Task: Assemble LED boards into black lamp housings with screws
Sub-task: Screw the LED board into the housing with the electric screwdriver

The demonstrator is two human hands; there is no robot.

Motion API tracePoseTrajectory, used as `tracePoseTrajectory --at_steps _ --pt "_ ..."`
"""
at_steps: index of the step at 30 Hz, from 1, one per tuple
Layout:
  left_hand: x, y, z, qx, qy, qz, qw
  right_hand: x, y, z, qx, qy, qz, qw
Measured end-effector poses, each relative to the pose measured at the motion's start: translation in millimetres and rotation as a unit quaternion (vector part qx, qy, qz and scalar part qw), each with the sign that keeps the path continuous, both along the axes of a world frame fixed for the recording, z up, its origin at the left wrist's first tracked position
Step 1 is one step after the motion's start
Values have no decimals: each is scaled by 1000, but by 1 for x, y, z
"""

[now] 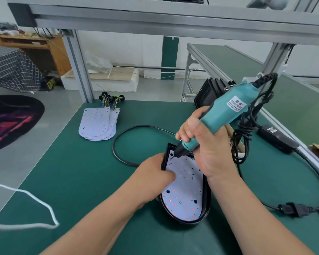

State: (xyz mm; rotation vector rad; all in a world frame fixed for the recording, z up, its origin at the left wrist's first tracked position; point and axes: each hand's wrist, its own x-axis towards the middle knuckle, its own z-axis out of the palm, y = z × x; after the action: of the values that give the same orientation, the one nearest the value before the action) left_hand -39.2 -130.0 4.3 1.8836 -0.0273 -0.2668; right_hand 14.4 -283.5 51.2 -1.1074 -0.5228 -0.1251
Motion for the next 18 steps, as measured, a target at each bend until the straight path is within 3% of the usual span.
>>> tracePoseTrajectory --at_steps 18 --pt "-2 -1 6 -8 -2 -6 1000 -6 -12 3 21 -16 -2 1000"
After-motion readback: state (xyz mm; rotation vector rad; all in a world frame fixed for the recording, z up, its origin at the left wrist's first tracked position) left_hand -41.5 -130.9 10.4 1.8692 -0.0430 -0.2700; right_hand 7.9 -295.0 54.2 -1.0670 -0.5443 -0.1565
